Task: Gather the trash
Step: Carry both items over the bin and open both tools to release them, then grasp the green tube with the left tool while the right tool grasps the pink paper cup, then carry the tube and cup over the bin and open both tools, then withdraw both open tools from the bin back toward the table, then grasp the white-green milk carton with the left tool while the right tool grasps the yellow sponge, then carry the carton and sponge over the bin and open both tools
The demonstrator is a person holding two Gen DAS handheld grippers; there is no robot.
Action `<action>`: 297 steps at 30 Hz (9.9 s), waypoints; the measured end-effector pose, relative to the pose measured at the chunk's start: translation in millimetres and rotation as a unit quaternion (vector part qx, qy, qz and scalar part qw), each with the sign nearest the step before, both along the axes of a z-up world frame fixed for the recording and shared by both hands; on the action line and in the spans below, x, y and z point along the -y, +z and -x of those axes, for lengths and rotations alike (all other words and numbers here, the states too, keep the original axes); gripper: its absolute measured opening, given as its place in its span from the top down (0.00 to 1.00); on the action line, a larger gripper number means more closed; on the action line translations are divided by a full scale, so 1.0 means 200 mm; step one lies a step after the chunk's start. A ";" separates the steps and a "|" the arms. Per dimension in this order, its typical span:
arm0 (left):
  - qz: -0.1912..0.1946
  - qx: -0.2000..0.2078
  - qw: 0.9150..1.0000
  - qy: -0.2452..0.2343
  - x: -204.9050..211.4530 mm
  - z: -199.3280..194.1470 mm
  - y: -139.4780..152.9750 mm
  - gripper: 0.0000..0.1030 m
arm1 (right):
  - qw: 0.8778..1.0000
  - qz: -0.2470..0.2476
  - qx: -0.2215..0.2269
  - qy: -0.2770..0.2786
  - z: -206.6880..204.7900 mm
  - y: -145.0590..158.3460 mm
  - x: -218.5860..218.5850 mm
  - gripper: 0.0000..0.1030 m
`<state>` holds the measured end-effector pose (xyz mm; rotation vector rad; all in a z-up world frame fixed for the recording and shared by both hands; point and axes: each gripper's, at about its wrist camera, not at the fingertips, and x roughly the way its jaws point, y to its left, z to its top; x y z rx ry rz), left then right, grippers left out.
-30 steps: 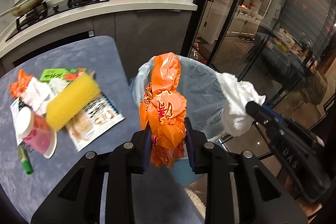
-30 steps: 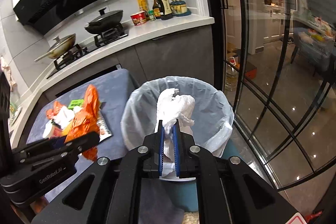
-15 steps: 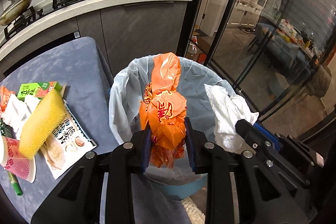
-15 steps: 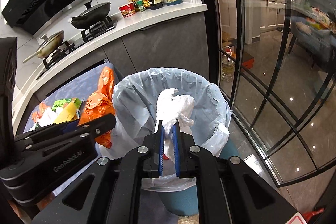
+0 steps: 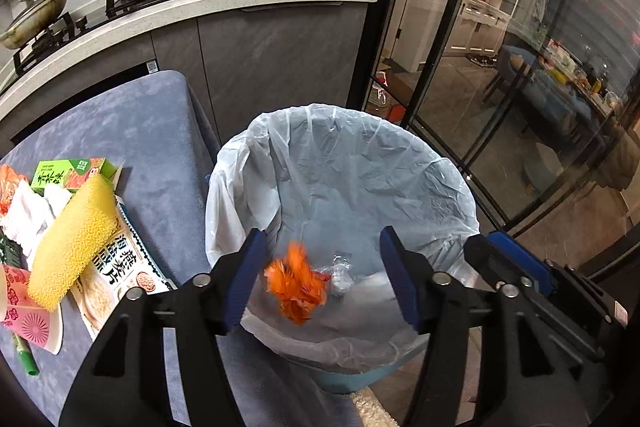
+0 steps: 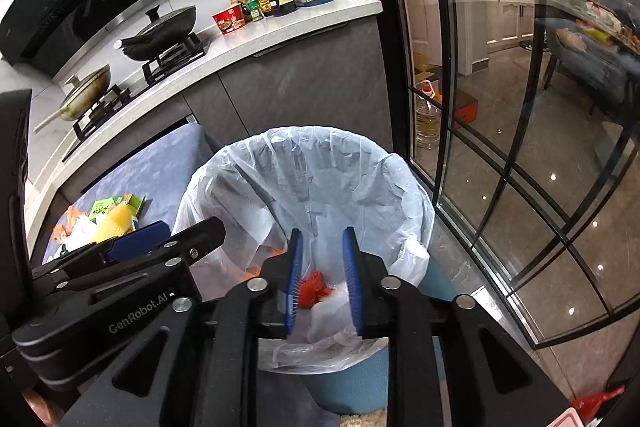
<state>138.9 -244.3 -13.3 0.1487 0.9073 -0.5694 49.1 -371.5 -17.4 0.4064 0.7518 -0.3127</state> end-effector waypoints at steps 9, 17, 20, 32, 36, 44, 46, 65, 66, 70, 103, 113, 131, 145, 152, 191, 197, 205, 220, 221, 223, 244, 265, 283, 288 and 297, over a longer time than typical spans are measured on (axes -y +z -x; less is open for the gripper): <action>0.011 0.008 1.000 0.014 -0.08 0.03 0.06 0.35 | 1.000 0.006 0.015 0.003 0.05 0.08 -0.05 0.75; 0.010 0.017 0.999 0.029 -0.22 0.09 0.12 0.35 | 1.000 0.010 0.024 0.016 0.10 0.15 -0.17 0.72; 0.009 0.019 0.999 0.043 -0.31 0.12 0.13 0.35 | 0.999 0.011 0.023 0.029 0.11 0.16 -0.25 0.72; 0.004 0.010 0.991 0.135 -0.89 0.17 0.09 0.30 | 0.996 0.010 0.010 0.090 0.07 0.15 -0.65 0.72; -0.003 0.008 0.985 0.175 -1.11 0.17 0.06 0.30 | 0.993 0.006 0.002 0.117 0.02 0.12 -0.80 0.72; -0.016 -0.013 0.968 0.251 -1.53 0.14 -0.05 0.28 | 0.986 0.003 -0.016 0.165 -0.08 0.06 -1.08 0.72; -0.017 -0.023 0.964 0.263 -1.61 0.11 -0.09 0.28 | 0.985 0.002 -0.021 0.173 -0.10 0.04 -1.13 0.72; 0.030 -0.085 0.961 0.261 -1.78 -0.03 -0.28 0.75 | 0.976 0.004 -0.052 0.211 -0.21 -0.06 -1.34 0.72; 0.031 -0.088 0.961 0.260 -1.78 -0.02 -0.27 0.75 | 0.976 0.004 -0.053 0.212 -0.21 -0.07 -1.35 0.72; 0.030 -0.093 0.962 0.255 -1.80 0.01 -0.27 0.76 | 0.974 0.001 -0.055 0.222 -0.22 -0.08 -1.40 0.63; 0.033 -0.103 0.965 0.238 -1.85 0.19 -0.17 0.78 | 0.970 0.012 -0.015 0.241 -0.50 -0.09 -1.64 0.64; 0.048 -0.060 0.969 0.233 -1.80 0.30 0.05 0.78 | 0.972 0.006 0.021 0.233 -0.25 0.09 -1.50 0.64; 0.074 -0.023 0.994 0.079 -1.05 0.32 0.29 0.78 | 0.998 0.028 0.036 0.041 0.12 0.17 -0.53 0.64; 0.062 -0.031 0.997 -0.026 -0.33 0.15 0.18 0.78 | 0.999 0.031 0.014 0.007 0.02 0.01 -0.18 0.64; 0.046 -0.043 0.997 -0.034 -0.16 0.07 0.09 0.78 | 1.000 0.021 0.002 0.001 -0.03 -0.07 -0.10 0.64; 0.037 -0.004 0.999 0.031 -0.45 0.12 0.17 0.70 | 0.999 0.028 0.024 0.023 0.07 0.10 -0.36 0.52; 0.039 -0.007 0.998 0.056 -0.62 0.11 0.17 0.70 | 0.998 0.032 0.023 0.045 0.05 0.13 -0.49 0.52; 0.040 -0.021 0.993 0.105 -0.89 0.09 0.12 0.70 | 0.996 0.035 0.014 0.082 0.00 0.12 -0.70 0.52; 0.031 -0.033 0.970 0.239 -1.46 -0.03 -0.02 0.41 | 0.990 0.029 -0.007 0.135 -0.10 0.04 -1.01 0.52; 0.029 -0.029 0.968 0.248 -1.49 -0.03 -0.02 0.34 | 0.990 0.030 -0.008 0.136 -0.10 0.04 -1.02 0.52; 0.030 -0.024 0.964 0.264 -1.53 -0.05 -0.03 0.29 | 0.990 0.028 -0.012 0.140 -0.11 0.03 -1.04 0.52; 0.020 -0.065 0.955 0.289 -1.61 -0.27 -0.23 0.46 | 0.986 0.028 -0.031 0.163 -0.28 -0.06 -1.16 0.52; 0.035 -0.082 0.955 0.283 -1.72 -0.20 -0.22 0.49 | 0.982 -0.075 -0.020 0.172 -0.54 -0.11 -1.29 0.52; 0.046 -0.084 0.958 0.270 -1.74 -0.20 -0.22 0.50 | 0.976 -0.159 -0.014 0.148 -0.65 -0.19 -1.26 0.64; 0.046 -0.068 0.958 0.275 -1.74 -0.14 -0.15 0.50 | 0.979 -0.108 0.008 0.173 -0.56 -0.07 -1.31 0.66; 0.059 -0.030 0.963 0.260 -1.70 0.07 0.05 0.52 | 0.978 -0.052 0.040 0.196 -0.30 0.14 -1.28 0.66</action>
